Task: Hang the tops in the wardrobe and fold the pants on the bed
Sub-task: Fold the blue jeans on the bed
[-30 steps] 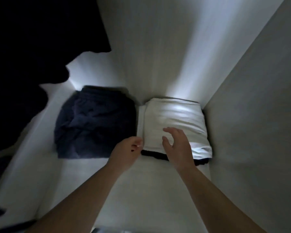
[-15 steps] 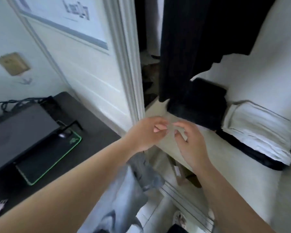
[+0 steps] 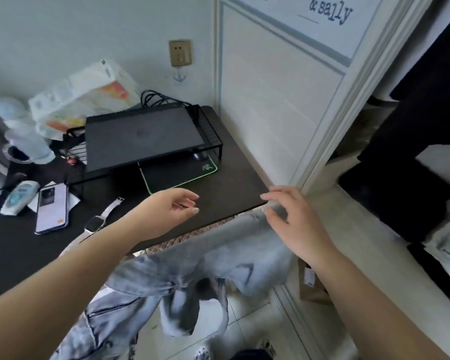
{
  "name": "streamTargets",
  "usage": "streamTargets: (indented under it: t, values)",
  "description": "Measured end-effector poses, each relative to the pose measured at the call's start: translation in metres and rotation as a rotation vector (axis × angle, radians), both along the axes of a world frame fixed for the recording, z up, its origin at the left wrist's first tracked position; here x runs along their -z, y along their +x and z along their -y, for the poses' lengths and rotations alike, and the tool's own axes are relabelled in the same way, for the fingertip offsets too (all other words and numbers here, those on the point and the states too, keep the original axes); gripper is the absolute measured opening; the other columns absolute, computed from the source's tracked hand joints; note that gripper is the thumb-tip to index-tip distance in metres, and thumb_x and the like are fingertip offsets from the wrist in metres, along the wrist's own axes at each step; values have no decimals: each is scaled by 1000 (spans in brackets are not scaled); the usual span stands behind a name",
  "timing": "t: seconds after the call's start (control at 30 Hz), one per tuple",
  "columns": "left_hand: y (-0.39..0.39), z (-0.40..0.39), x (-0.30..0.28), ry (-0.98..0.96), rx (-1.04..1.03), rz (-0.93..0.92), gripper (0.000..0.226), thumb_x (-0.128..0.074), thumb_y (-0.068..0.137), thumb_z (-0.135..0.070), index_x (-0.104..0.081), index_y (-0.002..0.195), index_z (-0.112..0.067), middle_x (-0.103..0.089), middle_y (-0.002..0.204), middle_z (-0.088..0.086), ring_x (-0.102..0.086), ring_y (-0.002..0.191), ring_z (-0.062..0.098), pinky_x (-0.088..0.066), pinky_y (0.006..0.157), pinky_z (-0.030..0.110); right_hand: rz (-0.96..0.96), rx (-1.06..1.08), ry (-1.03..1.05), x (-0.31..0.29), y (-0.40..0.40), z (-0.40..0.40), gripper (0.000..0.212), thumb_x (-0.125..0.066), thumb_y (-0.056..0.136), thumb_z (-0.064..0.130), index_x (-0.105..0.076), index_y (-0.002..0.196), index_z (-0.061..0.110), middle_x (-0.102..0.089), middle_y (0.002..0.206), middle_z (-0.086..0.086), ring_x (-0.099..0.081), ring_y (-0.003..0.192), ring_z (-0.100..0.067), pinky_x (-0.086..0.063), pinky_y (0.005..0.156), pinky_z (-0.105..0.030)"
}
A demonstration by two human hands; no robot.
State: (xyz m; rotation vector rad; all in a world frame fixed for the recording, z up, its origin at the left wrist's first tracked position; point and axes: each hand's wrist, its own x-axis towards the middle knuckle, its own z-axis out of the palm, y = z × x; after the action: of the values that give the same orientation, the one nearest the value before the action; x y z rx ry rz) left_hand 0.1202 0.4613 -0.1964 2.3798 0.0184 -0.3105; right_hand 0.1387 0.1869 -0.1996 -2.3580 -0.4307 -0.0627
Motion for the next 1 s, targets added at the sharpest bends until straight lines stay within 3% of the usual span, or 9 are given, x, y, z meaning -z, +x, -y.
streamTargets:
  t: [0.07, 0.17, 0.23, 0.33, 0.47, 0.6, 0.67, 0.83, 1.0]
  values:
    - [-26, -22, 6, -13, -88, -46, 25, -66, 87, -34, -59, 111, -36, -65, 98, -22, -60, 89, -9, -41, 79, 1, -35, -159, -91, -3, -2, -17, 28, -65, 87, 25, -66, 115, 22, -52, 127, 6, -47, 119, -10, -36, 101, -25]
    - [-71, -51, 16, -13, -227, -114, 31, -67, 86, -32, -57, 116, -33, -65, 108, -14, -61, 98, 0, -47, 94, 24, -46, -432, -194, -2, -7, -45, 37, -67, 84, 37, -64, 119, 25, -52, 128, 9, -45, 122, -7, -35, 105, -27]
    - [-102, -66, 22, 16, -322, -140, 30, -64, 86, -38, -56, 115, -38, -64, 108, -15, -61, 90, -5, -53, 83, 25, -21, -563, -237, 0, -11, -63, 41, -66, 83, 45, -63, 120, 29, -51, 128, 13, -43, 122, -4, -34, 105, -26]
    - [-146, -76, 23, 9, -539, -133, 26, -59, 85, -49, -55, 110, -42, -64, 98, -18, -63, 69, -4, -50, 51, 19, 14, -758, -274, 4, -18, -93, 42, -65, 83, 47, -63, 120, 28, -53, 126, 12, -47, 116, -5, -36, 101, -24]
    - [-180, -72, 33, 16, -772, -106, 52, -59, 84, -53, -53, 129, -26, -62, 115, -6, -61, 98, 8, -46, 83, 24, 33, -924, -291, 4, -28, -123, 44, -60, 85, 50, -59, 123, 29, -52, 125, 14, -48, 113, -6, -39, 95, -23]
    - [-199, -52, 42, -57, -933, -101, 58, -56, 77, -66, -61, 111, -19, -64, 93, -6, -59, 75, 5, -40, 58, 8, 16, -1058, -306, -4, -37, -150, 42, -58, 87, 48, -57, 125, 29, -51, 126, 12, -48, 114, -9, -40, 95, -28]
    - [-203, -43, 46, -123, -1033, -9, 49, -64, 81, -52, -58, 120, -23, -60, 107, -5, -55, 77, -2, -39, 54, 6, 11, -1099, -300, -8, -39, -166, 38, -55, 91, 39, -56, 127, 27, -52, 127, 9, -49, 115, -12, -42, 96, -32]
    - [-236, -32, 68, -153, -1092, -35, 59, -71, 82, -40, -47, 134, -25, -45, 139, 0, -45, 121, 13, -36, 96, 25, 103, -1192, -484, -10, -30, -221, 47, -43, 96, 11, -44, 139, 30, -46, 140, 5, -44, 126, -17, -40, 100, -35]
    - [-267, -32, 100, -127, -1122, -104, 63, -75, 76, -44, -50, 131, -26, -43, 134, -2, -41, 121, 12, -31, 96, 20, 161, -1360, -806, 2, -23, -270, 62, -41, 88, 0, -42, 140, 33, -43, 143, 2, -41, 131, -20, -38, 103, -35]
